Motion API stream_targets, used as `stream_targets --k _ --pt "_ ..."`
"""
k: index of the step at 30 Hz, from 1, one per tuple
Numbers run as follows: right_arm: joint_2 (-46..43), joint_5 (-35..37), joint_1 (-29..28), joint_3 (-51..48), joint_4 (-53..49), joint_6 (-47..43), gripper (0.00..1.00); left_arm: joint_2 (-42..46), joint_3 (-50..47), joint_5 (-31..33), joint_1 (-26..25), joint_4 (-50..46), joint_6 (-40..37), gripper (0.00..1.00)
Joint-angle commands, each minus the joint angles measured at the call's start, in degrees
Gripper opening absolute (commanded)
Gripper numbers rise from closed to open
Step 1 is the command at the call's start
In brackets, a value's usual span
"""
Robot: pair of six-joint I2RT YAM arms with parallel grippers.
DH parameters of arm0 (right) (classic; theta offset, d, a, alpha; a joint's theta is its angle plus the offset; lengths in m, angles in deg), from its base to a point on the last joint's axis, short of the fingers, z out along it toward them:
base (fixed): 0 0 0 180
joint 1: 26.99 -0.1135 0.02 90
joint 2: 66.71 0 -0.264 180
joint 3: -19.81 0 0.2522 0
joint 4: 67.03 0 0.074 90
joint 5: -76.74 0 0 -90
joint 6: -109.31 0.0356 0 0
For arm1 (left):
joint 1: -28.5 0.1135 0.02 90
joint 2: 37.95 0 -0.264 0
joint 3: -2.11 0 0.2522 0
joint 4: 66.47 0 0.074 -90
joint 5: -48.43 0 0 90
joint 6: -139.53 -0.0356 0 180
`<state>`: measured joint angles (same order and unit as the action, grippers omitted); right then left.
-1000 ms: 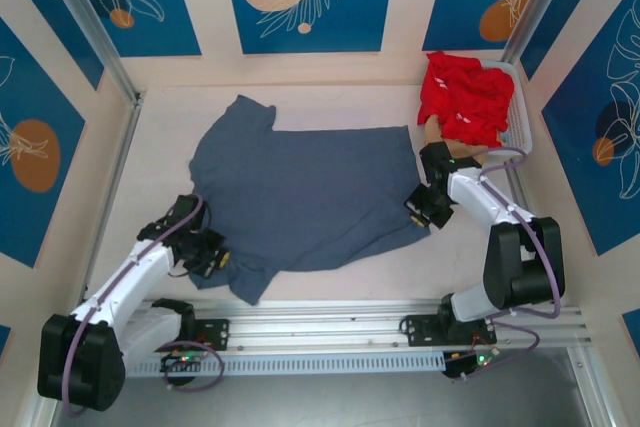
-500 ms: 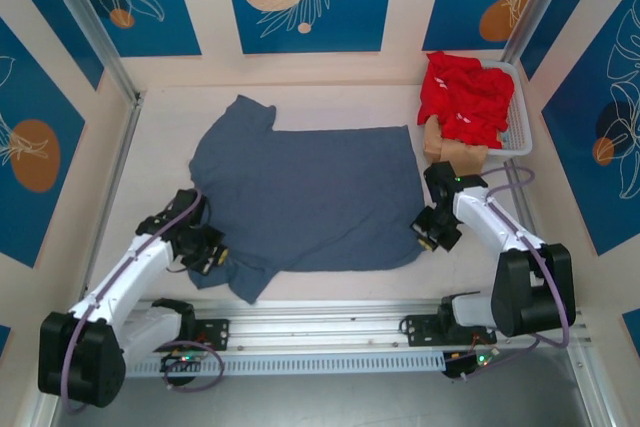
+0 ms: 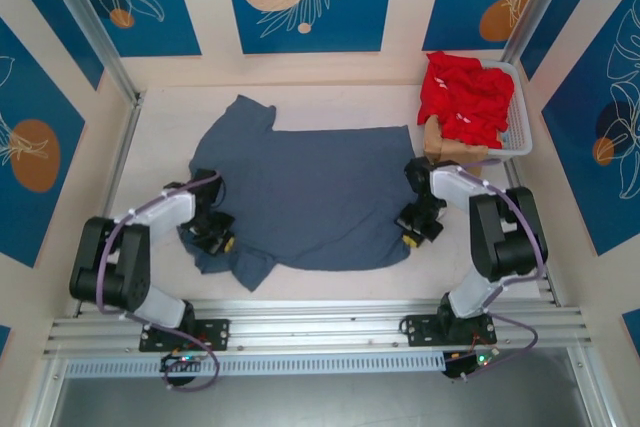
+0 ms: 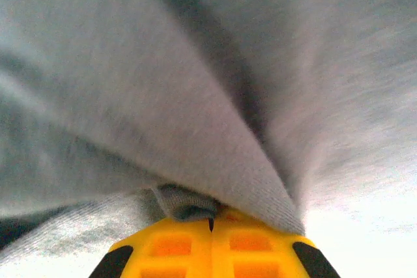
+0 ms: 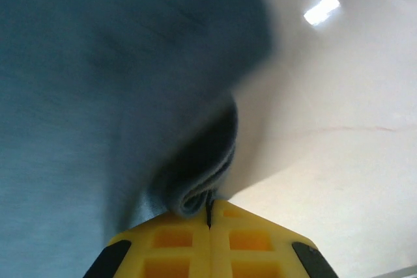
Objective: Fold and stack the t-shirts
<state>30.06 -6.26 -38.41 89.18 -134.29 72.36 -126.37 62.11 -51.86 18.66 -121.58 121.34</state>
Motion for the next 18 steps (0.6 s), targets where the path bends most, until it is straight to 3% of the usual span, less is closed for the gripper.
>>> stream_targets --k 1,7,10,14,18 --pt "6.37 -2.49 -0.78 6.00 3.57 1.60 0.00 -8.52 2.62 2.51 3.55 7.44 -3.45 0.00" --pt "19.51 -2.50 -0.23 23.88 2.19 1.55 0.00 -19.96 17.01 -0.69 9.36 10.60 -10.57 0.00" --pt "26.04 -3.41 0.76 34.23 0.36 -0.03 0.00 -24.18 26.23 0.03 10.65 7.42 -15.46 0.00" --pt "28.13 -2.35 1.33 42.76 -2.46 -2.47 0.00 -22.72 30.31 0.83 11.41 4.66 -18.34 0.00" --pt "22.18 -1.86 1.35 37.90 -3.44 -3.86 0.00 -14.58 25.23 2.14 10.61 -2.56 -19.45 0.00"
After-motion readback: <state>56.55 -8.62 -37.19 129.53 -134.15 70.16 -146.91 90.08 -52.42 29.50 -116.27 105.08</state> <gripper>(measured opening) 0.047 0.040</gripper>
